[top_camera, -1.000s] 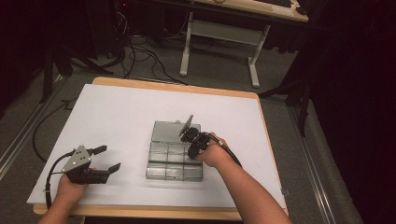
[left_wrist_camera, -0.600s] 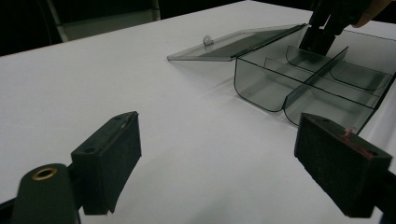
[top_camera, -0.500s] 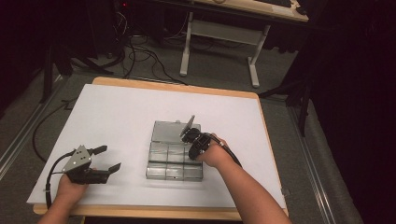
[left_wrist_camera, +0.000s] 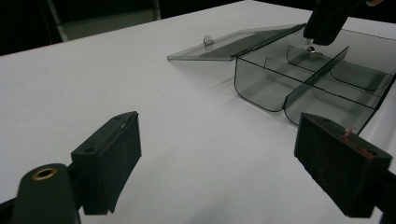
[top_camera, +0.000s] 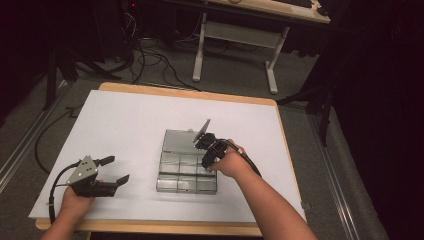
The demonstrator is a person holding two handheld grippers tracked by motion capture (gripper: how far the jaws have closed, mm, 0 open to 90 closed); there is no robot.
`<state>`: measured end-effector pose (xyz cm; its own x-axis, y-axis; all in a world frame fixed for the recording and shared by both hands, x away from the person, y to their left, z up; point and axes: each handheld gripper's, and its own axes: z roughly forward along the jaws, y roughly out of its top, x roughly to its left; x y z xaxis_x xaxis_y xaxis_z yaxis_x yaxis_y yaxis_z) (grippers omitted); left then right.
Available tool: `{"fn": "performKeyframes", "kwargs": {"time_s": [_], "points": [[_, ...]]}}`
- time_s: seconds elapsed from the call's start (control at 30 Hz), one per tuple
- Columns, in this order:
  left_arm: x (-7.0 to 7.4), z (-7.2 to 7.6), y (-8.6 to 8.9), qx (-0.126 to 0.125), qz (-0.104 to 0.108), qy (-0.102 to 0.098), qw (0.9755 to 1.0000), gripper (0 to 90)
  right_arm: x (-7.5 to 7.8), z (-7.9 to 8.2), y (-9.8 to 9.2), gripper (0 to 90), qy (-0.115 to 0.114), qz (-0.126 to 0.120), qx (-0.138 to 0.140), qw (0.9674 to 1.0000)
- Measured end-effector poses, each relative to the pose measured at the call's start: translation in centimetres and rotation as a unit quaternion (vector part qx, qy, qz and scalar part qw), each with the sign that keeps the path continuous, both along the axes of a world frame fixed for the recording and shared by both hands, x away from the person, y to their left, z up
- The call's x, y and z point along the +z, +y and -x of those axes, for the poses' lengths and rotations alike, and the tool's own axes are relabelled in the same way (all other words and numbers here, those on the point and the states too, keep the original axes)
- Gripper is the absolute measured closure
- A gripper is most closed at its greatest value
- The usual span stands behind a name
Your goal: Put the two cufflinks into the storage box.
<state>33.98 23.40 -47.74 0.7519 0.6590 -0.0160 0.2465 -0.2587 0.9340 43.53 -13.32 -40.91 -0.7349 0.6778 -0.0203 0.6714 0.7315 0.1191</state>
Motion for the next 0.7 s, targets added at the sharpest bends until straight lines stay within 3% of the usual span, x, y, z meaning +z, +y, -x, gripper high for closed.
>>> {"fn": "performKeyframes", "kwargs": {"time_s": [0.27, 0.7], "points": [[0.0, 0.0, 0.0, 0.001, 0.002, 0.000, 1.0000, 15.3, 1.5, 0.2, -0.7, 69.0, -0.008, -0.019, -0.001, 0.9998], [0.0, 0.0, 0.1, 0.000, 0.003, 0.000, 1.0000, 15.3, 3.0, 1.0, -2.8, 67.0, -0.029, -0.023, -0.014, 0.9992]]}}
